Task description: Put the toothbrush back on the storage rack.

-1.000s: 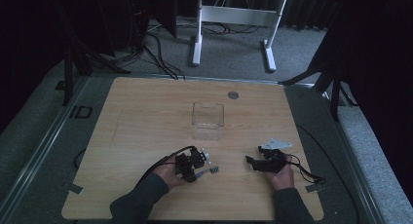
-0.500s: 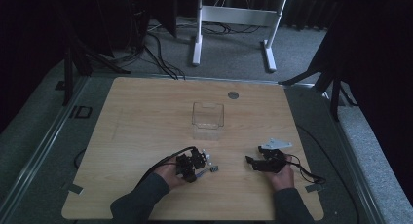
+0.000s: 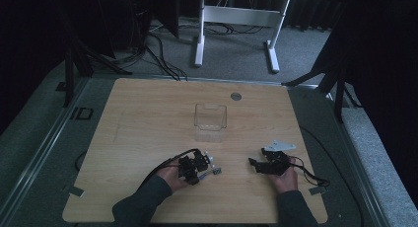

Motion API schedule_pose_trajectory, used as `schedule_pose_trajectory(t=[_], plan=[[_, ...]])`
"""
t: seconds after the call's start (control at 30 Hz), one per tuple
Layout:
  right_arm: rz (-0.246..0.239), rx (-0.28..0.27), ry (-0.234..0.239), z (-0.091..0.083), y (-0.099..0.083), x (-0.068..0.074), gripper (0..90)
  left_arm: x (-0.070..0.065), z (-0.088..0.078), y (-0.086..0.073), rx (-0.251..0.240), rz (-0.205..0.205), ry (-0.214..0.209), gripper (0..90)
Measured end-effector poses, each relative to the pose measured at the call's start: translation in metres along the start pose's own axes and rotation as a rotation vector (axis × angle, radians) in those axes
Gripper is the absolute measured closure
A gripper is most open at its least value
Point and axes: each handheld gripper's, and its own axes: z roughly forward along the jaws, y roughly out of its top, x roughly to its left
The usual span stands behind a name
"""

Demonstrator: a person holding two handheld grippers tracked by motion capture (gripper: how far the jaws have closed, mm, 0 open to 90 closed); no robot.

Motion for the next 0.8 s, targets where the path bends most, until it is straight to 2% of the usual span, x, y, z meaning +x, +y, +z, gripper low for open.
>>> schedule_pose_trajectory(t=[0.17,0.5,0.8], plan=[[0.0,0.0,0.0,0.0,0.0,0.0,28.5,0.0,-0.003,0.0,-0.004,0.0,0.004,82.0],[0.0,0.0,0.0,0.0,0.0,0.0,28.5,0.007,-0.015,-0.005,-0.051,-0.043,-0.001,82.0],[0.0,0.0,0.0,0.0,0.0,0.0,28.5,0.012,-0.022,-0.007,-0.073,-0.059,-0.001,82.0]])
